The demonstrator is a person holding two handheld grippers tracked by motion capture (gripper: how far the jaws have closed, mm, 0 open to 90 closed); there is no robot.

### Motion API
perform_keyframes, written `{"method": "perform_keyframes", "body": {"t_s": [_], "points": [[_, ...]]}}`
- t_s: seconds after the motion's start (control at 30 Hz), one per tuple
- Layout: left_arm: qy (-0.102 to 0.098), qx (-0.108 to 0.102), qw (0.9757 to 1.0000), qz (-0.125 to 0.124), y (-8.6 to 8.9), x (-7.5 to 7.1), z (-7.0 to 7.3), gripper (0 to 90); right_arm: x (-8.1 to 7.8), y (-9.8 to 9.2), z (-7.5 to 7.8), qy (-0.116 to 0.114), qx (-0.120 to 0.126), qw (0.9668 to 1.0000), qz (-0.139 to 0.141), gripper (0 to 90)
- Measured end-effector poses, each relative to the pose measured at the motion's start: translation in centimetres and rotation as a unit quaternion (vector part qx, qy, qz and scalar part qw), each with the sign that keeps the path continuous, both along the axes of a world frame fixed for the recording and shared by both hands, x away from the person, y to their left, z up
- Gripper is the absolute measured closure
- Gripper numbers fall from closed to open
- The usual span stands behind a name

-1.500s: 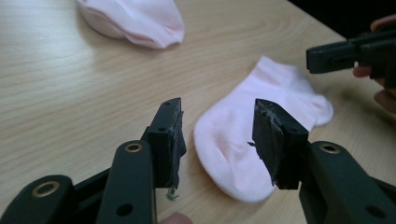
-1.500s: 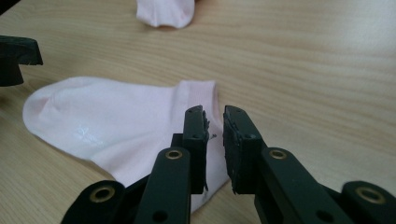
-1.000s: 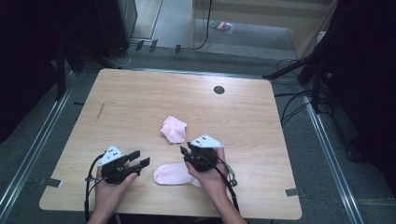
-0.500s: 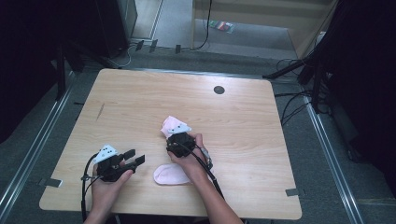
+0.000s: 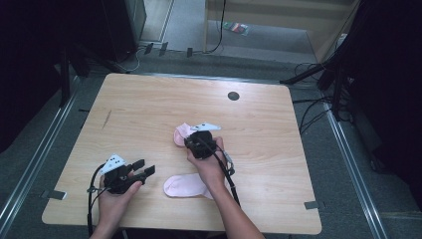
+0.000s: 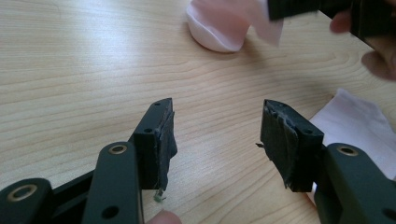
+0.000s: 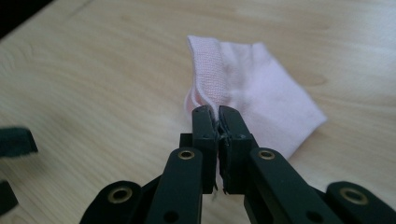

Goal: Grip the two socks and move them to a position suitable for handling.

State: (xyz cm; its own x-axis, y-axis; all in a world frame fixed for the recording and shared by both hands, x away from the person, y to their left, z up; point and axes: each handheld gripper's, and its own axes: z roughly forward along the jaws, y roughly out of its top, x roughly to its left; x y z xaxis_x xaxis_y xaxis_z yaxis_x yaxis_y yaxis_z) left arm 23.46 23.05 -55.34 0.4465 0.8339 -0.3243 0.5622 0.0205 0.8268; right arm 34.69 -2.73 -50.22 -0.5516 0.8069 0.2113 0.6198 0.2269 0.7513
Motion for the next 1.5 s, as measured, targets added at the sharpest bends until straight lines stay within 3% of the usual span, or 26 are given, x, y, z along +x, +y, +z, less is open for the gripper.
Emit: {"method": "perform_keyframes", "body": {"t_s": [0.1,0.13,0.17,0.2,0.23,0.27,0.37,0.4,0.43,0.53,0.67,0.73,0.9,1.07,1.17,1.33,1.43,1.47,1.5], "points": [[0.0,-0.002,1.0,0.0,0.0,0.1,0.0,45.1,0.9,-0.9,0.8,0.001,0.01,0.9999,-0.013,86.8],[0.0,-0.004,1.0,0.001,0.0,0.2,0.1,45.0,2.0,-1.9,1.3,0.002,0.023,0.9992,-0.031,86.7],[-0.001,-0.005,1.0,0.0,0.0,0.3,0.1,45.0,2.0,-1.9,1.3,0.002,0.023,0.9992,-0.031,86.7],[-0.001,-0.006,1.0,0.0,0.0,0.3,0.2,45.0,3.3,-3.1,1.4,0.01,0.042,0.9979,-0.049,86.6],[-0.003,-0.006,1.0,-0.001,-0.1,0.4,0.3,45.0,3.3,-3.1,1.4,0.01,0.042,0.9979,-0.049,86.6],[-0.003,-0.003,1.0,-0.002,-0.3,0.7,0.5,44.9,4.5,-4.0,1.3,0.024,0.056,0.9962,-0.062,86.1],[-0.003,-0.003,1.0,-0.005,-0.4,1.1,0.6,44.9,5.6,-4.8,1.1,0.03,0.06,0.9951,-0.073,84.3],[-0.001,-0.002,1.0,-0.007,-0.6,1.4,0.7,44.9,6.5,-5.3,0.8,0.019,0.048,0.9943,-0.094,73.5],[-0.001,-0.001,1.0,-0.006,-0.7,1.6,0.8,44.9,6.5,-5.3,0.8,0.019,0.048,0.9943,-0.094,73.5],[-0.002,0.001,1.0,-0.006,-1.0,2.6,1.1,45.5,7.6,-6.6,0.6,-0.019,0.028,0.9905,-0.134,62.6],[-0.006,0.014,0.9999,-0.004,-1.5,4.4,1.4,46.1,8.0,-7.3,0.3,-0.019,0.02,0.9904,-0.135,63.0],[-0.003,0.002,1.0,0.0,-1.8,5.4,1.5,46.5,8.4,-7.6,-0.3,-0.021,-0.002,0.991,-0.132,63.0],[0.0,0.013,0.9999,0.011,-3.3,7.9,1.8,46.9,9.3,-7.5,-1.2,-0.031,-0.024,0.9912,-0.126,62.0],[0.009,0.02,0.9997,0.007,-5.0,9.9,1.6,48.6,10.4,-7.5,-2.2,-0.028,-0.022,0.9916,-0.124,61.5],[0.026,0.013,0.9995,0.011,-5.8,11.0,1.2,49.6,11.1,-7.4,-2.5,-0.036,-0.032,0.9916,-0.12,61.3],[0.056,0.026,0.9979,0.022,-7.1,12.2,0.8,49.2,12.5,-7.1,-3.1,-0.03,-0.035,0.9936,-0.103,57.7],[0.068,0.033,0.9968,0.026,-7.5,12.5,0.6,54.7,13.1,-6.6,-3.5,-0.04,-0.05,0.9936,-0.093,56.4],[0.067,0.033,0.9969,0.026,-7.6,12.6,0.6,65.1,13.2,-6.2,-3.8,-0.035,-0.049,0.9945,-0.086,55.8],[0.066,0.032,0.997,0.025,-7.8,12.6,0.5,65.1,13.2,-6.2,-3.8,-0.035,-0.049,0.9945,-0.086,55.8]]}}
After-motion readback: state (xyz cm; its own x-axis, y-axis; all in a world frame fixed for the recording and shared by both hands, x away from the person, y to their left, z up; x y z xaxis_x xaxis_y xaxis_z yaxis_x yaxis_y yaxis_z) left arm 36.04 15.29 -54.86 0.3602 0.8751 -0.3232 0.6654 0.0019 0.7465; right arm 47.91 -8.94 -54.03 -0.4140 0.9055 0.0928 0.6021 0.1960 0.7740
